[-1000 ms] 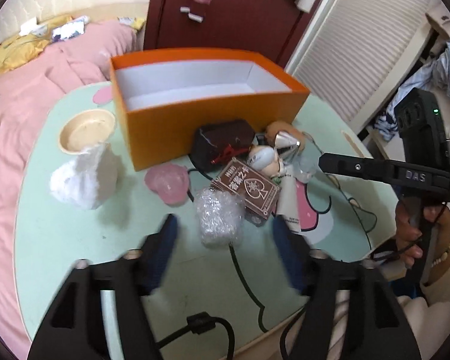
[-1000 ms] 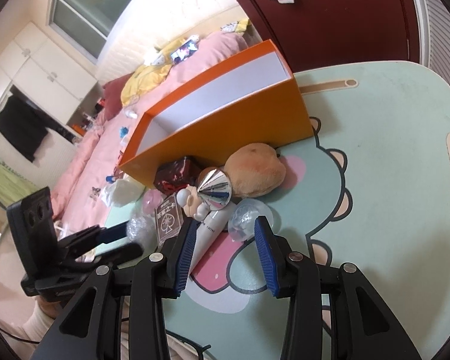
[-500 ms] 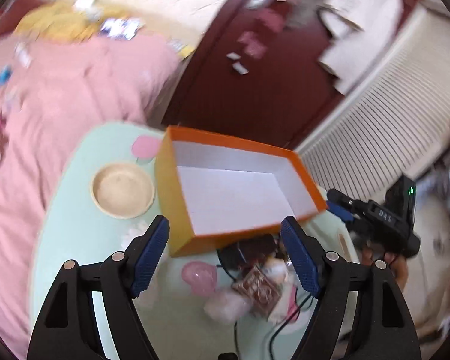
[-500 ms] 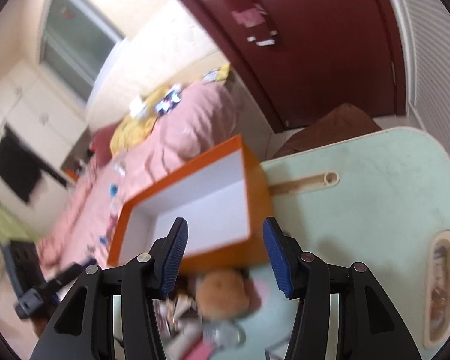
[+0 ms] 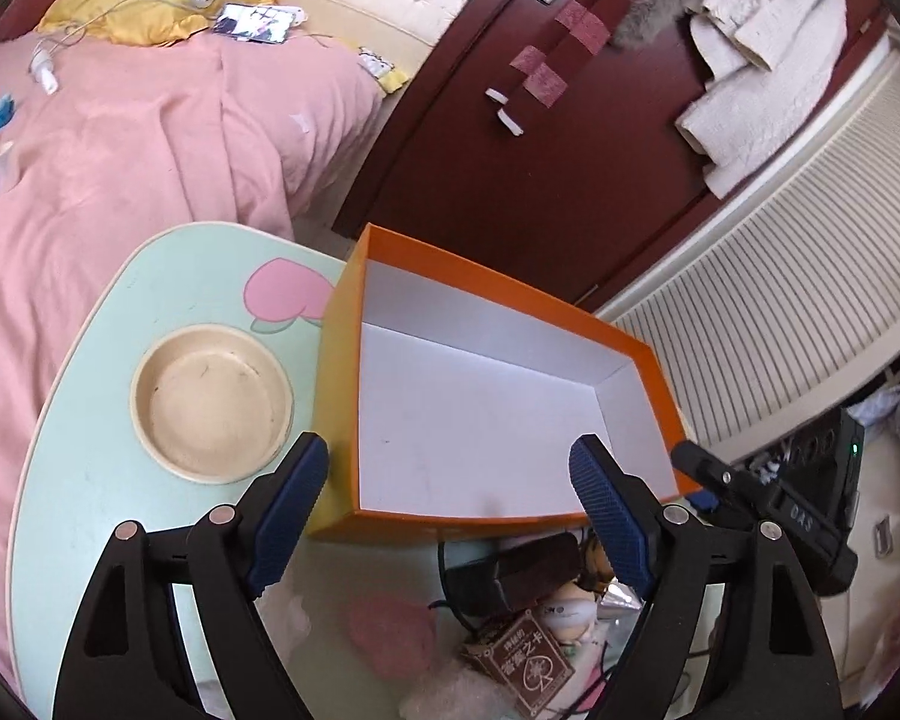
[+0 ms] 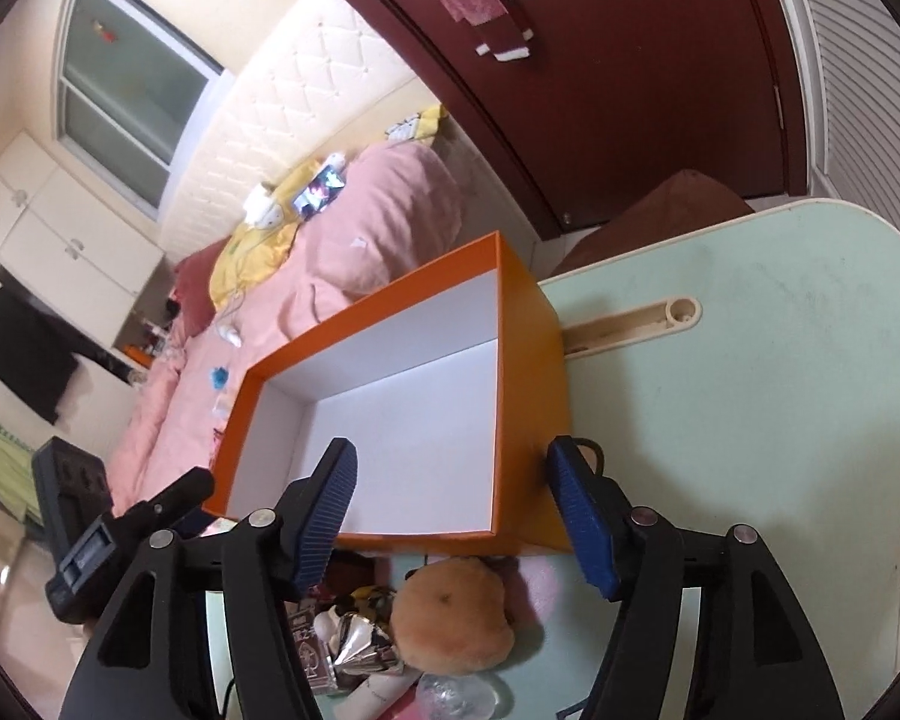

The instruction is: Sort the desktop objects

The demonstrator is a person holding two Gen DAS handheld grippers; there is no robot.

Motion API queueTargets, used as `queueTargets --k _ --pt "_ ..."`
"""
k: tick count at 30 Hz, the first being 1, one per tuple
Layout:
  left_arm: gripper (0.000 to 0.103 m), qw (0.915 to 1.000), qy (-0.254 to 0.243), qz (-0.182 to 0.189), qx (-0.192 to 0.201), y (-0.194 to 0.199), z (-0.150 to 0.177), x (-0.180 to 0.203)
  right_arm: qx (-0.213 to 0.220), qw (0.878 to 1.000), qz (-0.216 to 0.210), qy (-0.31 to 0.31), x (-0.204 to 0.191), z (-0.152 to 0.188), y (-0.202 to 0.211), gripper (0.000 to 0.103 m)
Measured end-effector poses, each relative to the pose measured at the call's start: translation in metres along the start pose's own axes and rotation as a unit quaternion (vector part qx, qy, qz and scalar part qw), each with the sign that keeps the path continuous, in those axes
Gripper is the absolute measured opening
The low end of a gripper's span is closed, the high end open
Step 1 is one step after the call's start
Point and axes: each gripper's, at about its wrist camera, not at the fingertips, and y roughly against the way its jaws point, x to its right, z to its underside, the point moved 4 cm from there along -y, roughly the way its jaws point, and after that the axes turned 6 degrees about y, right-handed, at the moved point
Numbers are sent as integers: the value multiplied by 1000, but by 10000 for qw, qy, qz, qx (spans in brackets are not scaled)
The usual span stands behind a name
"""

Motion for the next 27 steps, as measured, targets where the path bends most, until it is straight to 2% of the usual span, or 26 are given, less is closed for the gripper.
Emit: queueTargets --k 2,5,8,11,13,15,16,19,21,23,24,27 --pt "82 9999 22 93 -30 4 2 0 -23 9999 6 -103 2 -2 -4 66" --pt "82 9987 246 422 117 27 6 -2 199 9996 195 -102 -2 -5 6 66" --pt "83 9991 -57 375 203 55 16 3 410 9967 624 308 -17 -4 22 66" --pt "83 9980 -565 18 268 78 37 12 557 9900 1001 829 -42 16 40 68" --pt "83 9959 -835 -258 235 88 62 15 524 9860 1204 1029 -57 39 43 73" --pt "83 9938 -1012 -457 101 89 82 16 391 9793 1459 1346 -70 67 37 73" --pt "83 9919 -1142 -552 -105 86 96 15 324 9753 1585 1503 -77 81 34 73" --pt "83 9880 -1282 -798 -330 81 119 9 -86 9669 1825 1779 -88 118 22 73" --pt "83 9858 -1365 -933 -289 80 127 7 -120 9672 1825 1764 -89 127 23 73" --pt "83 9827 -1459 -1109 -258 76 130 5 -194 9646 1948 1765 -90 134 23 78" --pt "83 9808 -1494 -1222 -294 73 132 5 -275 9626 2038 1766 -89 137 22 79" --pt "83 9773 -1453 -1469 -469 57 136 4 -475 9663 1922 1646 -85 141 12 79"
